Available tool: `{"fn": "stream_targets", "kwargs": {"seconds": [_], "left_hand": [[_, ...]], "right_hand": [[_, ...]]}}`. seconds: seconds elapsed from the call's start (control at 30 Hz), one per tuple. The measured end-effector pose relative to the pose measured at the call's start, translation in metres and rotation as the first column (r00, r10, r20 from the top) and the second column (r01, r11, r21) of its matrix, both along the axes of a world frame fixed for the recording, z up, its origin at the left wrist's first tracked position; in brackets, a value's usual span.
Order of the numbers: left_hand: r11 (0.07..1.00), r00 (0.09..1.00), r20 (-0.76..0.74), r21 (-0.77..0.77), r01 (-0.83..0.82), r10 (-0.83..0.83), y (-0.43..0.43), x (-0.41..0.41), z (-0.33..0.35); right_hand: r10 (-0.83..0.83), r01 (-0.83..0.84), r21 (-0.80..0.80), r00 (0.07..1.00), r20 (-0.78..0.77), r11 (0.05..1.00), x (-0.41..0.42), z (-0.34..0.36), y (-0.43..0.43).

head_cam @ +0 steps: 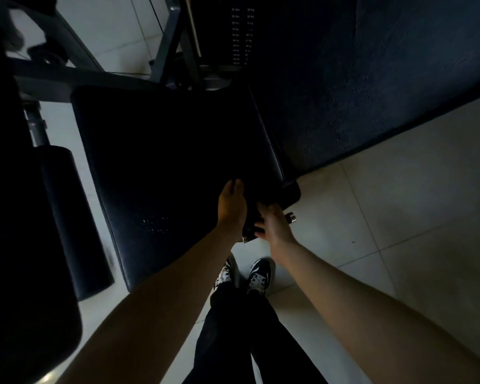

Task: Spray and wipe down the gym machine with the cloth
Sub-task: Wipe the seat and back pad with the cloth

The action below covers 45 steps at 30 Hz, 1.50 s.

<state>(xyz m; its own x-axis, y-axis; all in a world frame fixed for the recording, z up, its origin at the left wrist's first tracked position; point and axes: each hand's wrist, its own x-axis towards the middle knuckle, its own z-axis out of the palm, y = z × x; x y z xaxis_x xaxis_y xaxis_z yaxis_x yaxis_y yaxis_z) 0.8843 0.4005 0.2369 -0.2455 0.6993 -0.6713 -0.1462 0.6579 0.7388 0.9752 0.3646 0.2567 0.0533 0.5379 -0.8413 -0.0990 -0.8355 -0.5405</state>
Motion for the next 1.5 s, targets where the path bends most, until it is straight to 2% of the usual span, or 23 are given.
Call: {"fn": "stream_targets", "kwargs": {"seconds": [0.1,0.2,0.27,0.33,0.37,0.47,0.63,0.7,0.8,0.97,1.03,1.1,1.2,1.3,1.37,1.5], "left_hand": [[0.999,0.999,-0.031,0.053,0.008,-0.006,0.005,-0.006,0.011],[0.989,0.993,-0.120,0.146,0.021,-0.003,0.012,-0.018,0.022],[0.974,0.962,-0.267,0.196,0.116,-0.061,0.019,-0.025,0.025],[0.950,0.893,-0.434,0.210,0.229,-0.119,0.031,-0.035,0.017],[0.950,0.862,-0.486,0.175,0.259,-0.145,0.037,-0.040,0.008],[0.960,0.845,-0.504,0.098,0.261,-0.178,0.052,-0.054,-0.013],[0.921,0.717,-0.638,0.031,0.388,-0.281,0.090,-0.053,-0.025],[0.920,0.693,-0.658,0.000,0.392,-0.295,0.108,-0.061,-0.027],[0.936,0.680,-0.679,-0.033,0.350,-0.278,0.124,-0.088,-0.021],[0.959,0.614,-0.765,-0.017,0.282,-0.194,0.127,-0.149,-0.021],[0.972,0.516,-0.843,-0.032,0.234,-0.152,0.126,-0.172,-0.021],[0.991,0.439,-0.892,-0.064,0.114,-0.108,0.124,-0.192,-0.020],[0.987,0.481,-0.877,-0.079,-0.139,-0.002,0.126,-0.211,-0.015],[0.946,0.517,-0.855,-0.148,-0.287,0.023,0.139,-0.224,-0.017],[0.926,0.504,-0.863,-0.222,-0.305,-0.041,0.147,-0.224,-0.019],[0.927,0.495,-0.863,-0.262,-0.269,-0.100,0.149,-0.222,-0.027]], "right_hand": [[-0.020,0.022,0.035,0.998,-0.060,0.999,-0.014,0.010,0.014],[0.097,-0.100,0.056,0.994,0.049,0.993,-0.030,0.020,0.032],[0.143,-0.161,0.130,0.980,0.137,0.978,-0.035,0.025,0.047],[0.156,-0.205,0.223,0.963,0.219,0.953,-0.035,0.027,0.067],[0.160,-0.231,0.264,0.951,0.263,0.937,-0.035,0.026,0.078],[0.200,-0.305,0.328,0.928,0.316,0.894,-0.038,0.016,0.112],[0.322,-0.392,0.305,0.912,0.255,0.868,-0.050,-0.006,0.168],[0.356,-0.401,0.301,0.914,0.195,0.865,-0.061,-0.009,0.189],[0.363,-0.410,0.356,0.912,0.193,0.840,-0.083,-0.014,0.212],[0.552,-0.599,0.459,0.796,0.249,0.657,-0.126,-0.030,0.232],[0.609,-0.658,0.497,0.740,0.286,0.566,-0.148,-0.035,0.233],[0.683,-0.736,0.529,0.642,0.348,0.422,-0.179,-0.040,0.235],[0.700,-0.818,0.535,0.510,0.501,0.212,-0.216,-0.041,0.240],[0.611,-0.847,0.530,0.445,0.655,0.049,-0.228,-0.056,0.253],[0.562,-0.867,0.497,0.433,0.704,0.045,-0.219,-0.072,0.267],[0.450,-0.854,0.441,0.521,0.725,0.277,-0.194,-0.100,0.296]]}}
